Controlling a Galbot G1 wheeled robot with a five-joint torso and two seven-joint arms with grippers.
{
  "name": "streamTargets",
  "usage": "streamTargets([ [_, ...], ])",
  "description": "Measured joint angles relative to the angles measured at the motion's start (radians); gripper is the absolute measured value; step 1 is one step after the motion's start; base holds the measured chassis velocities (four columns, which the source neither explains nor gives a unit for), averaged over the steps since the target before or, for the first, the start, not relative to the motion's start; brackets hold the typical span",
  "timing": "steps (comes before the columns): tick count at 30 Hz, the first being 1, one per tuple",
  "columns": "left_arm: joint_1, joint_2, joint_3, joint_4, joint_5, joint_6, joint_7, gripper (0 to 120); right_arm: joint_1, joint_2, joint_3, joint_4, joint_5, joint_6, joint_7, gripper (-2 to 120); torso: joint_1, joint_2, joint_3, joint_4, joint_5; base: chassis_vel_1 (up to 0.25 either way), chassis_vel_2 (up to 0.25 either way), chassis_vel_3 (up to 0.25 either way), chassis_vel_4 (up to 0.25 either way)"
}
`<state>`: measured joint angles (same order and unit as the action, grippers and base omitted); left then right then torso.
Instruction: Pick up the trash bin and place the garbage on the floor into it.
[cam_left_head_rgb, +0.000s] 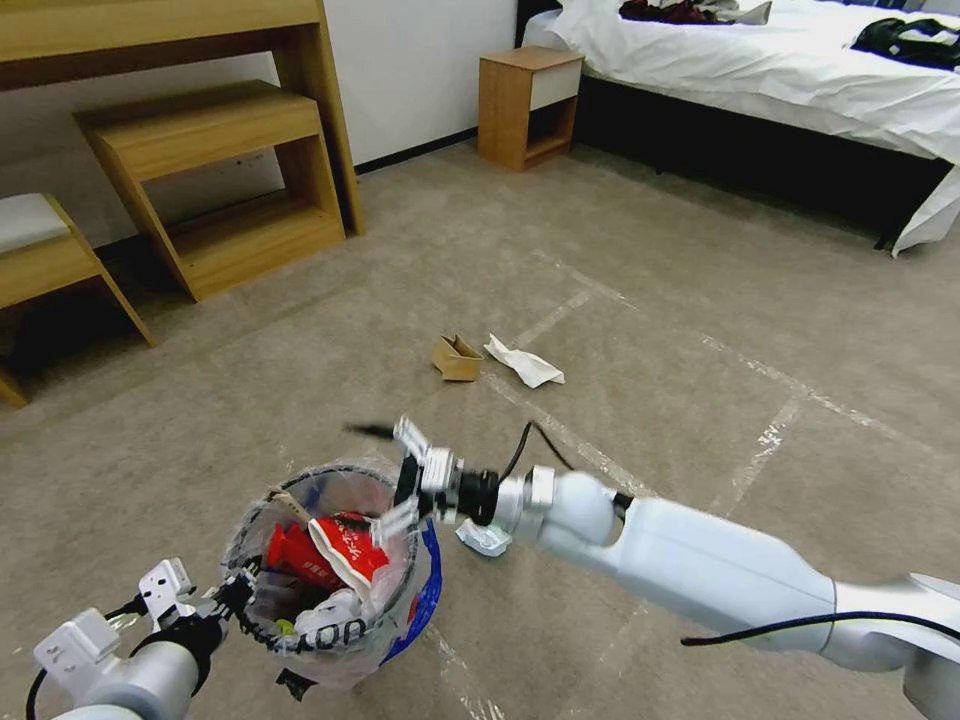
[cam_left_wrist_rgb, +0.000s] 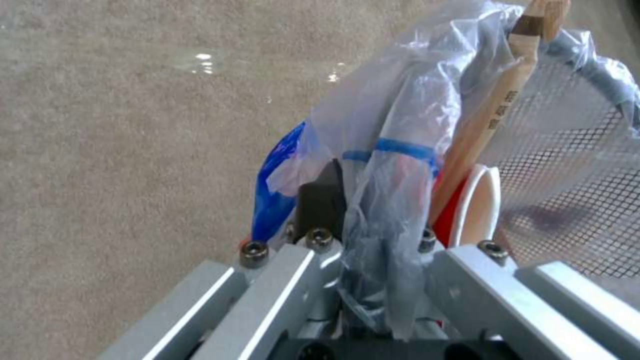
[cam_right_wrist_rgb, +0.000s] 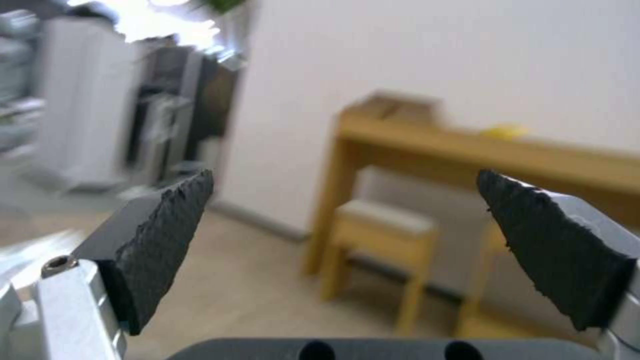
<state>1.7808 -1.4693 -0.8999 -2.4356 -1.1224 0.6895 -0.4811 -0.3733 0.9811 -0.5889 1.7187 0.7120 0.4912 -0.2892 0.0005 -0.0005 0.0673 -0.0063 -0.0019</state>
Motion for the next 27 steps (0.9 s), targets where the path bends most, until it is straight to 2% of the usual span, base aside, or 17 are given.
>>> streamTargets([
  [3,0.01,0.006,-0.022,-0.01,-0.018,0.0,-0.001,0,-0.03,-0.011,0.129,0.028,0.025,-0.017,0.079,100,0.0,0.0,0.0,0.0001,0.0,0.0,0.0,0.0,0.0],
  [8,0.018,0.013,-0.046,-0.021,-0.043,0.001,-0.004,0,-0.09,-0.022,0.256,0.058,0.024,-0.064,0.147,100,0.0,0.0,0.0,0.0,0.0,0.0,0.0,0.0,0.0],
  [11,0.032,0.018,-0.07,-0.034,-0.065,0.003,-0.011,0,-0.176,-0.03,0.395,0.078,0.003,-0.1,0.237,100,0.0,0.0,0.0,-0.0002,0.0001,0.0,0.0,0.0,0.0],
  [12,0.032,0.018,-0.07,-0.034,-0.065,0.003,-0.011,0,-0.176,-0.03,0.395,0.078,0.003,-0.1,0.237,100,0.0,0.0,0.0,-0.0002,0.0001,0.0,0.0,0.0,0.0],
  [15,0.046,0.021,-0.094,-0.045,-0.085,0.004,-0.014,0,-0.252,-0.03,0.517,0.07,-0.026,-0.116,0.246,100,0.0,0.0,0.0,-0.0001,0.0003,0.0,0.0,0.0,0.0],
  [19,0.056,0.026,-0.12,-0.06,-0.112,0.005,-0.02,0,-0.283,-0.037,0.576,0.015,-0.055,-0.119,0.219,100,0.0,0.0,0.0,-0.0002,0.0003,0.0,0.0,0.0,0.0],
  [24,0.063,0.029,-0.143,-0.065,-0.133,0.007,-0.025,0,-0.282,-0.057,0.576,-0.056,-0.065,-0.123,0.181,100,0.0,0.0,0.0,-0.0001,0.0002,0.0,0.0,0.0,0.0],
  [27,0.071,0.031,-0.163,-0.066,-0.149,0.009,-0.028,0,-0.248,-0.098,0.49,-0.158,-0.07,-0.159,0.137,100,0.0,0.0,0.0,0.0006,-0.0001,0.0,0.0,0.0,0.0],
])
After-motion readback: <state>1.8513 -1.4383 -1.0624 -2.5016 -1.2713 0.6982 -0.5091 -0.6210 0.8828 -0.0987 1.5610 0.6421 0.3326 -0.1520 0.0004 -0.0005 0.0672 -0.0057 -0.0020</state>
